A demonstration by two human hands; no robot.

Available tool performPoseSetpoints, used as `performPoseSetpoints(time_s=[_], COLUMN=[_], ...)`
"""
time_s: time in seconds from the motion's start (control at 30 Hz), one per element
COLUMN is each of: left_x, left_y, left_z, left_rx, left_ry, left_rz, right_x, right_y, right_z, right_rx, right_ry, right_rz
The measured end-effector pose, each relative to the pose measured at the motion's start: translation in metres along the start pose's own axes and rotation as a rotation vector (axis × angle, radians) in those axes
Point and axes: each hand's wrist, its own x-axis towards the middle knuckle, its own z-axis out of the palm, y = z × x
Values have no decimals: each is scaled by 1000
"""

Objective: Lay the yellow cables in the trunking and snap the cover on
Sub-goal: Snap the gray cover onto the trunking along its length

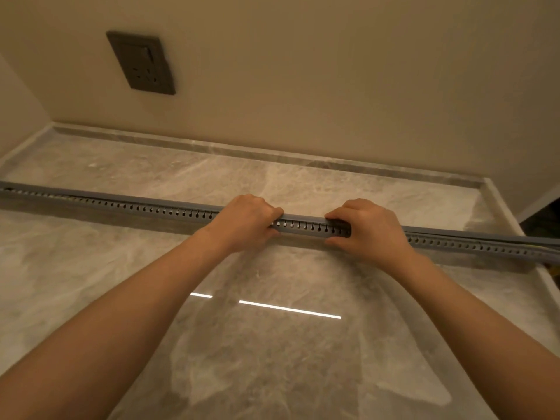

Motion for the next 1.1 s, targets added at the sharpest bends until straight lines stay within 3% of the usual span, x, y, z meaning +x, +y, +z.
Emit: performPoseSetpoints(time_s=[0.33,0.6,0.8,1.1], left_x=[1,-3,4,35], left_y=[5,12,35,88], left_z=[-3,-4,-7,2], left_rx=[-48,-68,71,158], left_ry=[-21,-35,6,74], left_rz=[-15,-96,-172,-131], right_x=[-21,-18,-16,-11], right_y=[24,30,33,38], right_z=[-9,-9,-7,-7], right_rx=[-155,-131,-106,-114], right_ry=[7,1,3,-21], right_rz=[-28,-54,-71,-85])
